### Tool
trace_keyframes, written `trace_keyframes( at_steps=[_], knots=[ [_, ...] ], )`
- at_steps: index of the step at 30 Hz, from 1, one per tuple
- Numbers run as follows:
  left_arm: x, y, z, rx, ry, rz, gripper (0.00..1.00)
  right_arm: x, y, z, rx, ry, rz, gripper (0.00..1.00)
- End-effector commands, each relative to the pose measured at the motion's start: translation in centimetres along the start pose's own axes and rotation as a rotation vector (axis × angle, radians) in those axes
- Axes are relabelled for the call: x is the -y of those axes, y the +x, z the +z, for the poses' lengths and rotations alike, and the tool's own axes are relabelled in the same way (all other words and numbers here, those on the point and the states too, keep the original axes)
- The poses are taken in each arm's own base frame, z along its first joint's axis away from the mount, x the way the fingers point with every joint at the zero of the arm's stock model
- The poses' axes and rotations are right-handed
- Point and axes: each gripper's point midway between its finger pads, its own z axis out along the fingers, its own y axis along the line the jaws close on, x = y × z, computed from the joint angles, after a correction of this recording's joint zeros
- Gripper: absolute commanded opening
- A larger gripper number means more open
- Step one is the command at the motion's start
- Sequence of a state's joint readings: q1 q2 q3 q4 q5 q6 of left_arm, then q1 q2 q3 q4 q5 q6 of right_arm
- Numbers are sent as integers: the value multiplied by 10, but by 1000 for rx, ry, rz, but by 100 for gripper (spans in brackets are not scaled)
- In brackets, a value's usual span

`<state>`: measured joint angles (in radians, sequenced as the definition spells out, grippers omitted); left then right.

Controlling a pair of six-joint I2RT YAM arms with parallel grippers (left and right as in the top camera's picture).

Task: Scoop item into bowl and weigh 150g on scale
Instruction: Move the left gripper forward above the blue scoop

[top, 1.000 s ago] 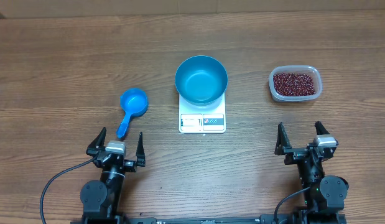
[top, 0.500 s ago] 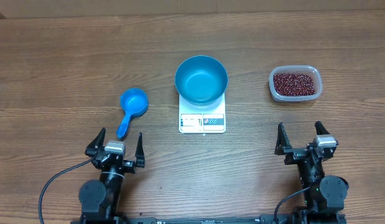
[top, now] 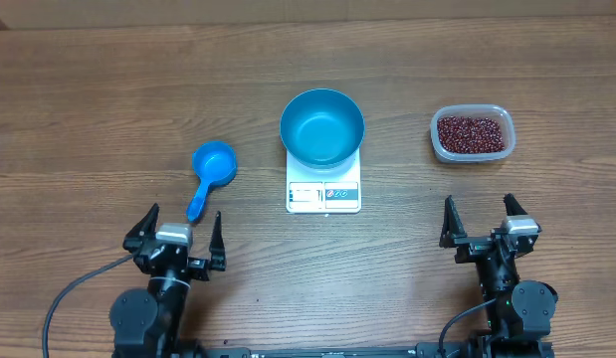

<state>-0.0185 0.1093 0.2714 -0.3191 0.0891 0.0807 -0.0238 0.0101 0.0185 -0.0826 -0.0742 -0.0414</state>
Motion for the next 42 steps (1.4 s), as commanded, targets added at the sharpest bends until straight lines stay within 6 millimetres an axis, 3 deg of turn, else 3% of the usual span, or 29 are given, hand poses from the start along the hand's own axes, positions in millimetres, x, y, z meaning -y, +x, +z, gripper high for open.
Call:
trace_keyframes(
  at_steps=[1, 11, 24, 32, 42],
  knots=[
    [-7, -20, 2, -38, -26, 27, 100, -1, 2, 0, 1, -6, -13, 100],
    [-13, -48, 35, -315, 5, 24, 100, -1, 2, 0, 1, -6, -13, 100],
    [-16, -23, 94, -743, 54, -11, 100, -1, 2, 0, 1, -6, -13, 100],
    [-18, -24, 111, -847, 68, -21, 100, -1, 2, 0, 1, -6, -13, 100],
    [-18, -32, 119, -930, 85, -32, 100, -1, 2, 0, 1, -6, -13, 100]
  ],
)
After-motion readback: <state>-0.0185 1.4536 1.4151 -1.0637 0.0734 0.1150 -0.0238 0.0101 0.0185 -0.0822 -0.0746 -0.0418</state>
